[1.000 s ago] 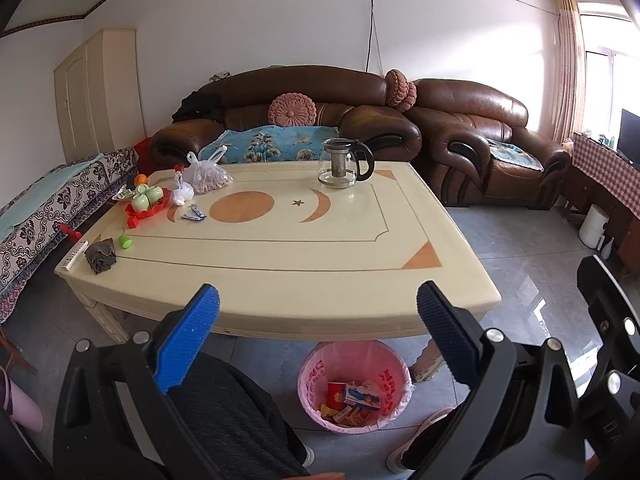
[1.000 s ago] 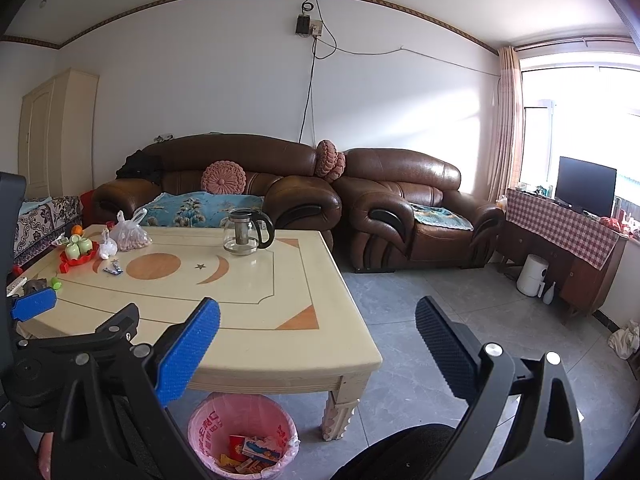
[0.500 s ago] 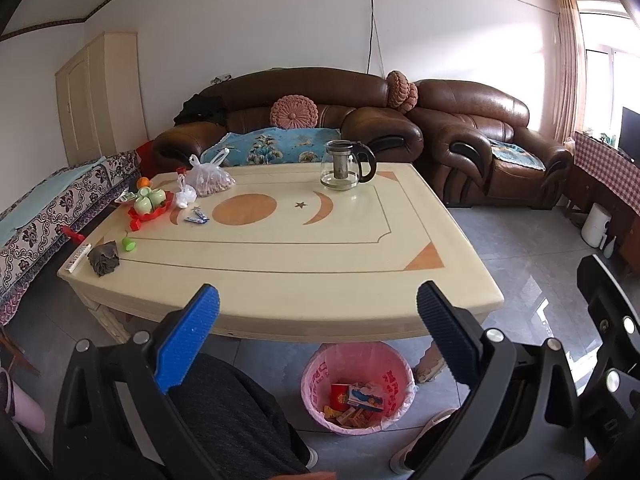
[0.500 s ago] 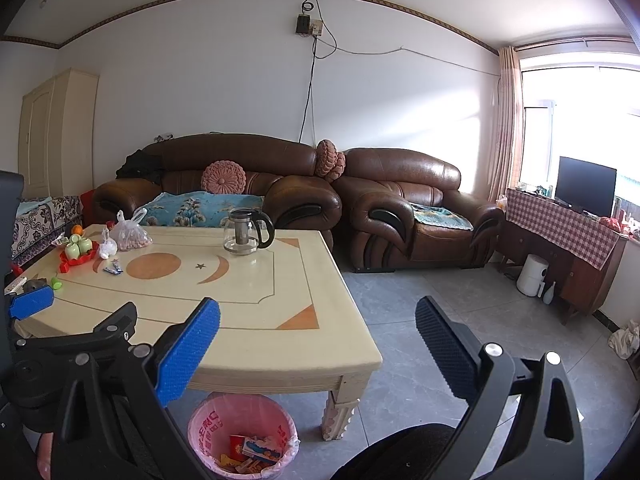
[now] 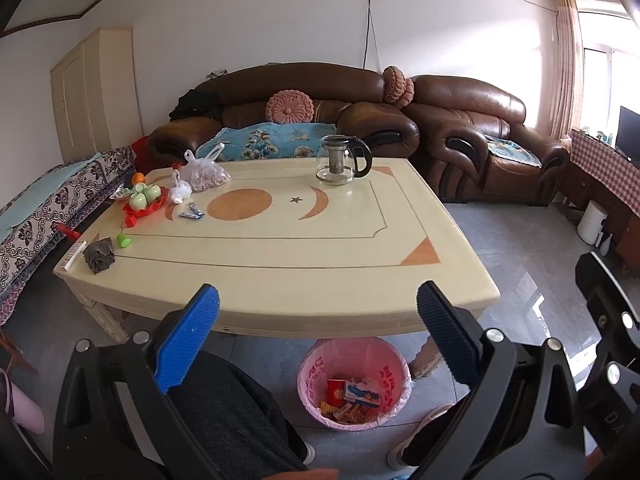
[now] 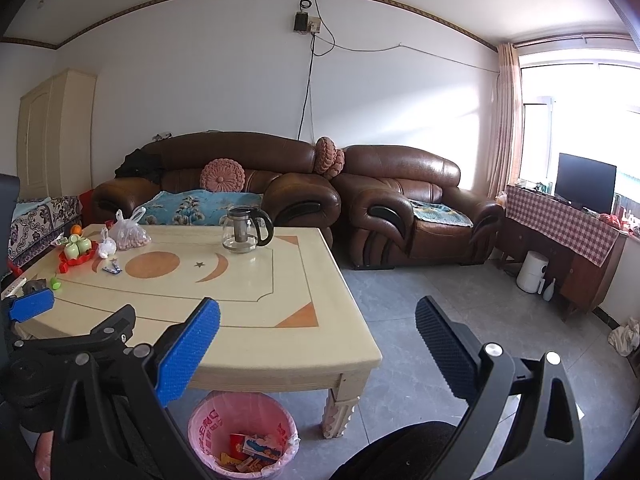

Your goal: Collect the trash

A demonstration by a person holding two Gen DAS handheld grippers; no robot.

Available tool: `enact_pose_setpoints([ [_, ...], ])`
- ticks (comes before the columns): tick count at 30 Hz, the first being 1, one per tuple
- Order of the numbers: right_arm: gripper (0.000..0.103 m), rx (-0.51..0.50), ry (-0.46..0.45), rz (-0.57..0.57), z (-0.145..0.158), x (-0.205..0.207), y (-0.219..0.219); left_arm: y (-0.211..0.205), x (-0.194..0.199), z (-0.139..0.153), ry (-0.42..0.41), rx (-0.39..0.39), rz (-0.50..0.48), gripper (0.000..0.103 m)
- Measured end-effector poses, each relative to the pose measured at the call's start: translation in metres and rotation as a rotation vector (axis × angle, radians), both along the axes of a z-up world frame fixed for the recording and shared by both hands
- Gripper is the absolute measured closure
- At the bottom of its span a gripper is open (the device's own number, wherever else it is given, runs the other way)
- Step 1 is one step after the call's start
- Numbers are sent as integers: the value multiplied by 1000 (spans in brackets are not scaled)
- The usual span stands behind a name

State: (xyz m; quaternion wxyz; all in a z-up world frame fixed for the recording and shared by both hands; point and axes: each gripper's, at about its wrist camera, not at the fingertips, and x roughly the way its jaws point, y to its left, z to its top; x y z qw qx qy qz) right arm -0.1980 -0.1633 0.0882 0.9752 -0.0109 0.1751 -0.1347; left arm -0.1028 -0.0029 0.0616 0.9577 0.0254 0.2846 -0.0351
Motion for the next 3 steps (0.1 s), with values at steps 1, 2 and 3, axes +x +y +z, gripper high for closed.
enact_pose_setpoints([
  [1, 7, 0, 0, 0, 0, 0, 0, 0, 1, 0, 1, 0, -2, 6],
  [2, 7, 0, 0, -1, 0, 0, 0, 0, 0, 0, -1, 0, -3, 6],
  [3, 7, -1, -1, 0, 0, 0, 1, 0, 0, -1, -1, 1, -4, 6],
])
